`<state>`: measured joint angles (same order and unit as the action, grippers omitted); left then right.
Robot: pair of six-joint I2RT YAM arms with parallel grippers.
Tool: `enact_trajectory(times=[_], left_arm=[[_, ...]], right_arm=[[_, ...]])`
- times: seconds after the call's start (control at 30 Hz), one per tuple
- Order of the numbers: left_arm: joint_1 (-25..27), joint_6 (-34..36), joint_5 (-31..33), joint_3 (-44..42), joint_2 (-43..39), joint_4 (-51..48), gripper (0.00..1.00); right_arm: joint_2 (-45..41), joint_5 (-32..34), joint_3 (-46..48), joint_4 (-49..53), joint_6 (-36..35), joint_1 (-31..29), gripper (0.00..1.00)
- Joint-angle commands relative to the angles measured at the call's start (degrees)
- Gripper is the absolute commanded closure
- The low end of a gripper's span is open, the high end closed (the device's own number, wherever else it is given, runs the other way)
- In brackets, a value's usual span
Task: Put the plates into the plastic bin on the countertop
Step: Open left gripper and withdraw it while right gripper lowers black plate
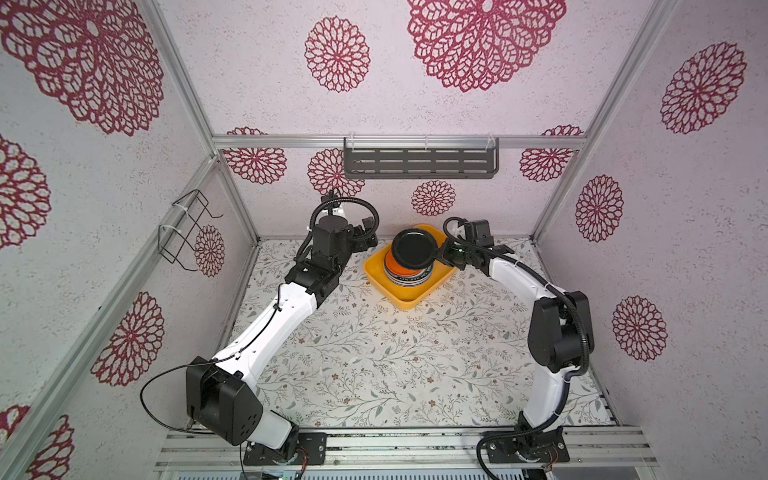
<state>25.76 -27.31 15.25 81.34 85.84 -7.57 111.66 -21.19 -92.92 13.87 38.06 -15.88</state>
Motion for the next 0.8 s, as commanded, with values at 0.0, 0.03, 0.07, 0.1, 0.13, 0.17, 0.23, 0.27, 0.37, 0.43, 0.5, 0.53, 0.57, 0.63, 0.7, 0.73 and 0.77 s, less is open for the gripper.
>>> enact_trajectory(times=[0.0,0.03,0.07,0.1,0.13,0.17,0.23,0.27,0.37,0.43,0.5,0.53,0.57,0.63,0.7,0.73,0.77], left_arm=[[-1.28,2.14,0.66,-0.35,-0.48,3.48,0.03],[-1.64,2.13,0.51,-0.34,-0.28,3.90,0.03],[-2.04,2.17,0.09,-0.32,-0.12,4.20,0.03],[-2.31,2.26,-0.19,-0.20,0.08,4.30,0.03],[-2.48,2.50,-0.22,-0.07,0.24,4.49,0.03],[-2.77,2.79,-0.22,0.04,0.50,4.73,0.03],[-3.09,3.13,0.00,0.00,1.04,5.68,0.03],[-3.34,3.15,0.07,-0.12,1.28,6.29,0.03],[-4.21,3.17,-0.72,0.08,2.19,7.79,0.03],[-4.91,3.23,-1.23,0.47,2.99,8.10,0.03],[-5.79,3.23,-1.86,1.04,3.77,8.10,0.03],[-6.26,3.03,-2.05,1.46,4.21,7.83,0.03],[-6.81,2.74,-2.18,2.07,4.69,7.22,0.03],[-7.86,2.35,-3.09,3.04,5.49,6.48,0.03],[-8.55,2.27,-3.81,3.34,5.98,6.72,0.03],[-8.92,2.35,-4.20,3.37,6.17,6.95,0.03],[-9.31,2.43,-4.54,3.38,6.39,7.13,0.03]], right_arm=[[1.74,-0.29,-4.46,1.41,-0.91,0.72,1.00],[2.65,-0.19,-5.56,2.18,-0.98,0.67,1.00],[3.54,0.06,-6.53,2.85,-1.19,0.73,1.00],[4.18,0.10,-7.28,3.31,-1.09,0.67,1.00],[4.98,0.10,-8.17,3.91,-1.08,0.67,1.00],[5.76,-0.15,-8.98,4.30,-1.06,0.67,1.00],[7.22,-0.17,-10.60,4.93,-0.73,0.67,1.00],[7.86,-0.19,-11.19,4.68,-0.23,0.68,1.00],[9.69,0.42,-12.44,3.38,1.82,0.59,1.00],[11.17,0.40,-14.07,3.75,2.47,0.42,1.00],[12.80,0.53,-16.25,5.28,2.30,0.10,1.00],[13.58,0.72,-17.32,6.02,2.28,-0.17,1.00],[14.28,1.02,-18.37,6.85,2.43,-0.33,1.00],[15.52,1.97,-20.23,8.28,2.36,-0.71,1.00],[16.57,2.53,-21.64,9.36,2.28,-0.97,1.00],[16.87,2.56,-22.02,9.76,2.39,-1.06,1.00],[17.01,2.57,-22.18,9.86,2.53,-1.08,1.00]])
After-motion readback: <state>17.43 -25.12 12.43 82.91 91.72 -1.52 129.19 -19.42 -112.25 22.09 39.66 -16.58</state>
